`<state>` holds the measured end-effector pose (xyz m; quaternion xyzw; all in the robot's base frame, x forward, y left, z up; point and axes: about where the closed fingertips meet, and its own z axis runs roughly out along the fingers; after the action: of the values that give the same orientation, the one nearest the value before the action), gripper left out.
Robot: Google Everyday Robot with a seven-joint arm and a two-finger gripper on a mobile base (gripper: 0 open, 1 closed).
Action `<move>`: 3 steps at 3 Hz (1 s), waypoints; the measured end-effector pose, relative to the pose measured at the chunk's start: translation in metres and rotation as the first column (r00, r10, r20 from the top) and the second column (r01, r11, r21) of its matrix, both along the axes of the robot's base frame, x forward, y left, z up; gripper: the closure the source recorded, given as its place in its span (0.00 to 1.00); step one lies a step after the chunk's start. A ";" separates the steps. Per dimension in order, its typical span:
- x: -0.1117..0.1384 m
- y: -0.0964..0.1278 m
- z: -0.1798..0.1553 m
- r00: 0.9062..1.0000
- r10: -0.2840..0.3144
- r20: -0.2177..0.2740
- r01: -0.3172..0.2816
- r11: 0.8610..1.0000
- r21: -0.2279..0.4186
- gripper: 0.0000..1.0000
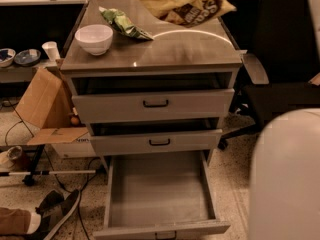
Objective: Pick brown chip bag from bottom drawer and place on counter
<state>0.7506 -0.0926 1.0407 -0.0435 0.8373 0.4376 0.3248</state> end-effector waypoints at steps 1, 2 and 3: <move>0.031 0.018 -0.037 0.998 0.038 -0.039 -0.037 0.999 0.039 1.00; 0.052 0.016 -0.057 0.999 0.036 -0.038 -0.030 0.989 0.141 1.00; 0.072 0.012 -0.065 0.999 -0.020 -0.033 0.028 0.966 0.258 1.00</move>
Offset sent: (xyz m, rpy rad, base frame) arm 0.0823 0.0061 -0.0857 0.3465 0.0108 -0.0313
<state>0.8229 -0.0804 0.9756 0.0159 0.7783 0.5399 0.3201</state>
